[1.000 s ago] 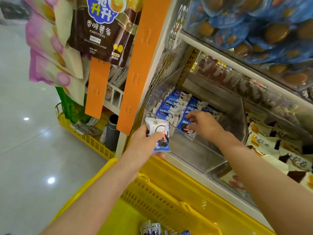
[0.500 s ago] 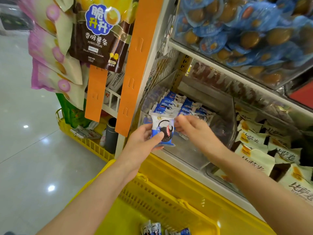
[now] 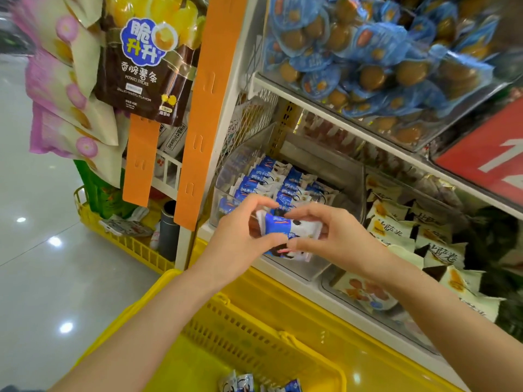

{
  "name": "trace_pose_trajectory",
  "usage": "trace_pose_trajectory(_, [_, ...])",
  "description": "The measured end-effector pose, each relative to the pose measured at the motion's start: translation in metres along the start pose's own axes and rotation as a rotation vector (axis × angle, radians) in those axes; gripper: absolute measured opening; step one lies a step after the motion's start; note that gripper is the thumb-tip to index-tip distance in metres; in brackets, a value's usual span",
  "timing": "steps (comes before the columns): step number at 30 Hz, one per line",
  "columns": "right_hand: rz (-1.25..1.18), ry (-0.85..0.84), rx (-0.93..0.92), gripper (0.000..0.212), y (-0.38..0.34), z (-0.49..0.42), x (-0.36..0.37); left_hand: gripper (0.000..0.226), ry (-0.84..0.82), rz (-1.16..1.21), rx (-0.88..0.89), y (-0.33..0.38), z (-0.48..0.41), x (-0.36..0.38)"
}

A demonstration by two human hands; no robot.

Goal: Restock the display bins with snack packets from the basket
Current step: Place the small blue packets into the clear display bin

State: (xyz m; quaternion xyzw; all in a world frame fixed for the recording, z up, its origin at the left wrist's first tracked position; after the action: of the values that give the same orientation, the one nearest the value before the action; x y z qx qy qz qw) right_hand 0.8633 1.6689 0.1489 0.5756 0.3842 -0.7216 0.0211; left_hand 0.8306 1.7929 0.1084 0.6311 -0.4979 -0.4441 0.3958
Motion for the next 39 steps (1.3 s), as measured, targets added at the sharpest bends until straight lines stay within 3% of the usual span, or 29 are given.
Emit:
trace_pose_trajectory(2, [0.018, -0.027, 0.005, 0.039, 0.003, 0.002, 0.003, 0.041, 0.050, 0.014, 0.026, 0.005, -0.005, -0.005])
trace_pose_trajectory(4, [0.015, 0.051, 0.021, 0.040, 0.007, 0.000, -0.006, 0.035, 0.068, -0.096, 0.096, 0.013, -0.011, -0.005])
trace_pose_trajectory(9, [0.003, 0.403, 0.187, 0.036, 0.038, -0.016, -0.048, 0.037, 0.013, -0.672, 0.184, 0.003, -0.033, -0.002])
trace_pose_trajectory(13, [0.204, 0.294, 0.248, 0.039, 0.060, -0.050, -0.036, 0.045, -0.098, -0.970, 0.195, -0.027, -0.040, 0.004])
trace_pose_trajectory(17, [0.274, 0.094, 0.194, 0.031, 0.072, -0.081, -0.001, 0.051, -0.097, -0.962, 0.224, -0.031, -0.041, 0.003])
trace_pose_trajectory(21, [0.318, -0.017, 0.222, 0.028, 0.089, -0.099, 0.021, 0.042, -0.122, -0.938, 0.258, -0.033, -0.040, 0.002])
trace_pose_trajectory(28, [0.431, 0.048, 0.238, 0.030, 0.090, -0.098, 0.015, 0.041, -0.106, -0.908, 0.300, -0.030, -0.039, 0.001])
trace_pose_trajectory(32, [0.224, 0.248, 0.193, 0.029, 0.064, -0.071, 0.001, 0.031, -0.096, -0.872, 0.289, -0.028, -0.037, 0.000])
trace_pose_trajectory(34, [0.156, 0.268, 0.148, 0.032, 0.052, -0.046, 0.009, 0.028, -0.096, -0.871, 0.268, -0.026, -0.034, 0.000])
trace_pose_trajectory(37, [0.299, 0.235, 0.028, 0.040, 0.041, -0.004, 0.036, 0.029, -0.091, -0.891, 0.252, -0.023, -0.023, 0.003])
trace_pose_trajectory(39, [0.421, 0.320, -0.105, 0.042, 0.034, 0.021, 0.045, 0.032, -0.053, -0.860, 0.253, -0.019, -0.010, 0.007])
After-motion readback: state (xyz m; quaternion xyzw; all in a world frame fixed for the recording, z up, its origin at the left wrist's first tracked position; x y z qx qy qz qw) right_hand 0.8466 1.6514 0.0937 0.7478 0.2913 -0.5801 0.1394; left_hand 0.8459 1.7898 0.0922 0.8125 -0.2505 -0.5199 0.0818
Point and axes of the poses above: each hand's wrist, its own z-axis away from the middle knuckle, its own x-axis out of the palm, y = z × x, the point moved 8 cm from there along -z, towards the middle knuckle, and after that the axes turned 1 degree about -y, right-handed, at the moved point
